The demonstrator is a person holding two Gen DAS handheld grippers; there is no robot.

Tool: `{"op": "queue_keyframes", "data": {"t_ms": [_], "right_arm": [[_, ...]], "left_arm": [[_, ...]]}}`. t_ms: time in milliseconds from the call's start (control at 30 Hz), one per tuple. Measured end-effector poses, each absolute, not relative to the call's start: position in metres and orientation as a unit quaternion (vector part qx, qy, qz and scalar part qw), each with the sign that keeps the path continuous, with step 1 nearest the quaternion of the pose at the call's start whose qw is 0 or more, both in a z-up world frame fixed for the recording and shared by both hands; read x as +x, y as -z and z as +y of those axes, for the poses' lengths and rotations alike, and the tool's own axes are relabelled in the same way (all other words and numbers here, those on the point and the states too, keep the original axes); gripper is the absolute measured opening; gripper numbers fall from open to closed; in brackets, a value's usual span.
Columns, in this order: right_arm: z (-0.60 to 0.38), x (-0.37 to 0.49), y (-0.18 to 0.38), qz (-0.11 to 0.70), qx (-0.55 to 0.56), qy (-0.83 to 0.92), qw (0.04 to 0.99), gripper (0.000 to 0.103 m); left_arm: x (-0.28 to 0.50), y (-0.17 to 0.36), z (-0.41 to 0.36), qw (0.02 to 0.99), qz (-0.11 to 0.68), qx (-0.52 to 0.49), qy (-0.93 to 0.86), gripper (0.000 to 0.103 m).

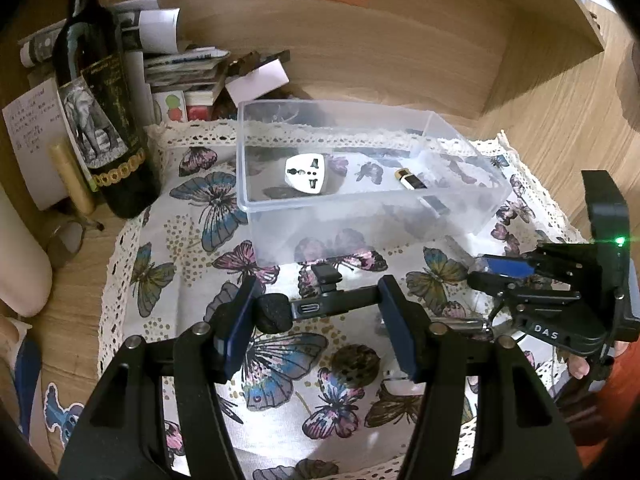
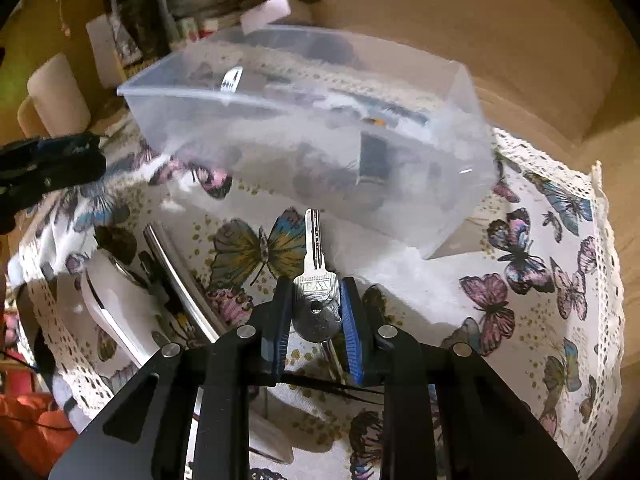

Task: Organize rigid objects

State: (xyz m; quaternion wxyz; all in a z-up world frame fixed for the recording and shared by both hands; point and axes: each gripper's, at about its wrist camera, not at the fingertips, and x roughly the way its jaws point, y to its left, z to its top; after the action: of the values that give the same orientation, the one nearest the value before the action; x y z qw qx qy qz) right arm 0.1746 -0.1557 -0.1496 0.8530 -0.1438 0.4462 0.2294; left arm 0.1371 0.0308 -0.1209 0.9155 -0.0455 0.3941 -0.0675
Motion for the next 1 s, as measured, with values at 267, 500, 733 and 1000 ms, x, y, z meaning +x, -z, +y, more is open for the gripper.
{"op": "queue_keyframes", "data": {"t_ms": [267,500,733,1000], "right_arm": [[-0.171,0.156,0.119,0.404,-0.121,-0.223,0.879,0.021],[-0.178,0.153,0.086,0.365,-0.11,-0.228,0.896,0.015],[-0.175,0.157,0.075,0.351,-0.103,-0.23,0.902,0.002],[-0.181,0.158,0.085,0.367,-0.109,-0.229,0.895,0.002]], "left_arm": [[0.139,0.106,0.027,0.923,0.375,-0.043,0.072,0.06],[0.143,0.089,0.026,0.933,0.35,-0.047,0.072,0.06],[0.148,0.085,0.027,0.934,0.344,-0.054,0.074,0.06],[0.153,0.092,0.028,0.931,0.354,-0.053,0.071,0.06]]}}
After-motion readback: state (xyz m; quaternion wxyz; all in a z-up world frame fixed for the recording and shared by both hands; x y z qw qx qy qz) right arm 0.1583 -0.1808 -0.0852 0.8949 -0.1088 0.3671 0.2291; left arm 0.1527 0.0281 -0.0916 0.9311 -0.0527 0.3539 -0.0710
